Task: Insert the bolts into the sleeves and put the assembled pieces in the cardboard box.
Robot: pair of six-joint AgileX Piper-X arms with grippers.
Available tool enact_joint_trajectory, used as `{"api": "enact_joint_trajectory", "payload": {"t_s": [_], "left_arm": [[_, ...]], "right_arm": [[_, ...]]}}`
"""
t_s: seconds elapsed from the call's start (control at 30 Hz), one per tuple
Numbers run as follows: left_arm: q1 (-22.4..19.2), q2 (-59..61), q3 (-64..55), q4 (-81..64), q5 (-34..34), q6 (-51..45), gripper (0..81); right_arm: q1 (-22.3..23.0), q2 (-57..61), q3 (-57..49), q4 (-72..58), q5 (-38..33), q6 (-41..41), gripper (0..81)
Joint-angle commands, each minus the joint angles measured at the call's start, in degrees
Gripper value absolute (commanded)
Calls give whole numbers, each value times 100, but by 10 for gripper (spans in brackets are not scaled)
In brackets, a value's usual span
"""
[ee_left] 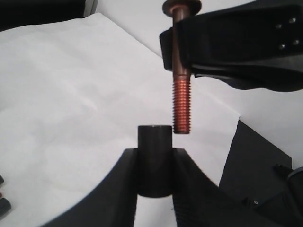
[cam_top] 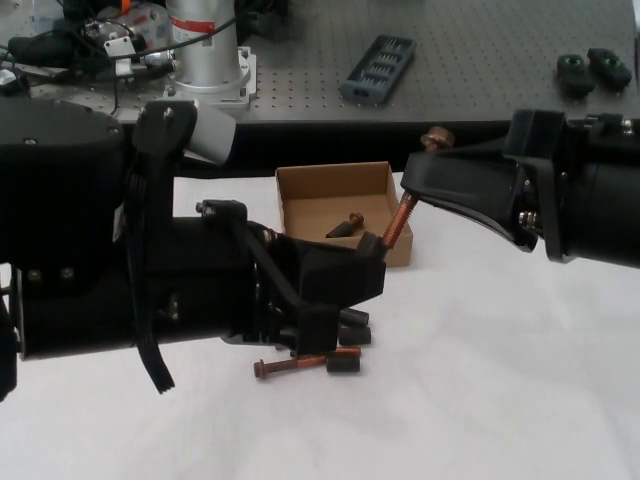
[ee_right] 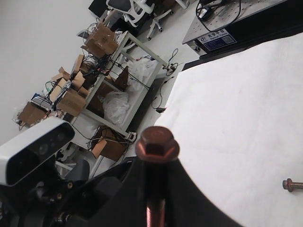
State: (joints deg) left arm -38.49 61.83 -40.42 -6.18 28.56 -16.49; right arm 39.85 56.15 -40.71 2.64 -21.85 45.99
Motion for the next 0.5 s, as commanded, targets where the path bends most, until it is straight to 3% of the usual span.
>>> {"api": "enact_joint_trajectory", "payload": {"t_s": [0.0,0.47], "left_arm": [[9,-61,-8,-131,181,-18,6],[9,-61,-8,134,181,22,6]], "right_arm": [[-17,-15,-27,-64,-61,-83,19],[-43,-15,-27,-86,84,-83,19]]}}
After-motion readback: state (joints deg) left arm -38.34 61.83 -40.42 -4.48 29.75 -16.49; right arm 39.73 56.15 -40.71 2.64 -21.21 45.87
